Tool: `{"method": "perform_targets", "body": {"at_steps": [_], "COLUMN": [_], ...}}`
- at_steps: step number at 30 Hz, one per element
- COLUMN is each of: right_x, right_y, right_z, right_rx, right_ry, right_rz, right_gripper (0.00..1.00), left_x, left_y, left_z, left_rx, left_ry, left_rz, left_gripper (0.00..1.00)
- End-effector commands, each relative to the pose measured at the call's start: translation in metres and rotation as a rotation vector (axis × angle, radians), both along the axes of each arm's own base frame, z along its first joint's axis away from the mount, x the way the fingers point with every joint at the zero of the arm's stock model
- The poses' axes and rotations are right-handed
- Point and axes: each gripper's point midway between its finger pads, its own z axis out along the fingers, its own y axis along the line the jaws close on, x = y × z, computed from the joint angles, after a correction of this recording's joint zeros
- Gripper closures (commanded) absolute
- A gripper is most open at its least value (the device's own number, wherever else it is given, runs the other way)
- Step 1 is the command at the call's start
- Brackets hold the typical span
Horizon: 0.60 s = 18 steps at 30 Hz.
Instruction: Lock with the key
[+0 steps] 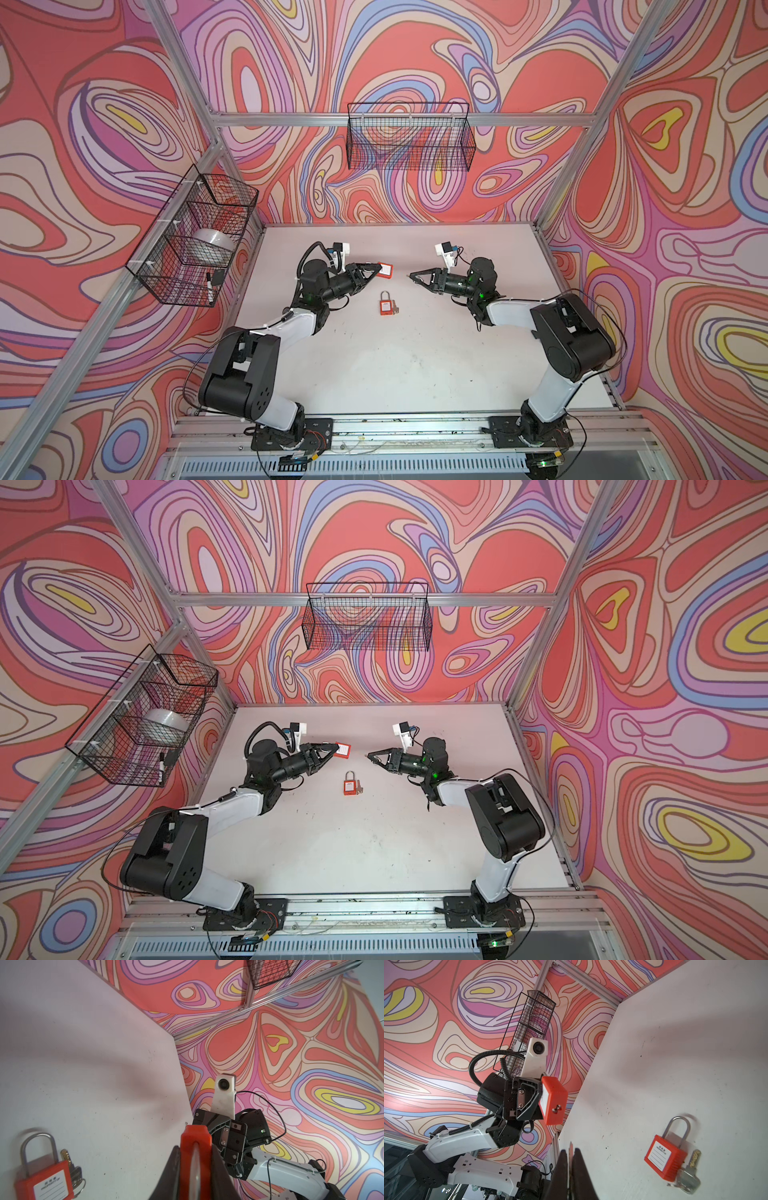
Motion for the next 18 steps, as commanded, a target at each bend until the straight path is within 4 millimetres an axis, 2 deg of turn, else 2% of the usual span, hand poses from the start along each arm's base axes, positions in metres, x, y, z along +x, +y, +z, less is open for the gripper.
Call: {"method": "perform_targets", "body": {"at_steps": [1,4,10,18], "right_x": [0.001,0.000,0.000,-0.010], "right_y": [-0.015,-0.021,-0.040,-0.053], "right_z": [0.007,0.002,-0.011,-0.022], "right_rx": [0.006,-0.006,-0.061,-0.176], "right_ry": [-0.031,-0.018,0.016,0.016], "right_rz": [-0.055,-0.075,-0.143,-0.171], "right_gripper": [1.00,1.00,1.00,1.00], "left_x": [-0.026,-0.037,-0.043,-0.039], "left_y": [-0.014,-0.030,-0.055,-0.091], "left_z": [-0.034,-0.058,-0.108,-0.150], "left_rx": [0.308,0.453,0.648,0.718], "left_ry": [0.031,0.069,0.145,0.165], "left_rz": [-0.135,-0.244,-0.397,-0.513], "left_gripper": [1.00,1.00,1.00,1.00]}}
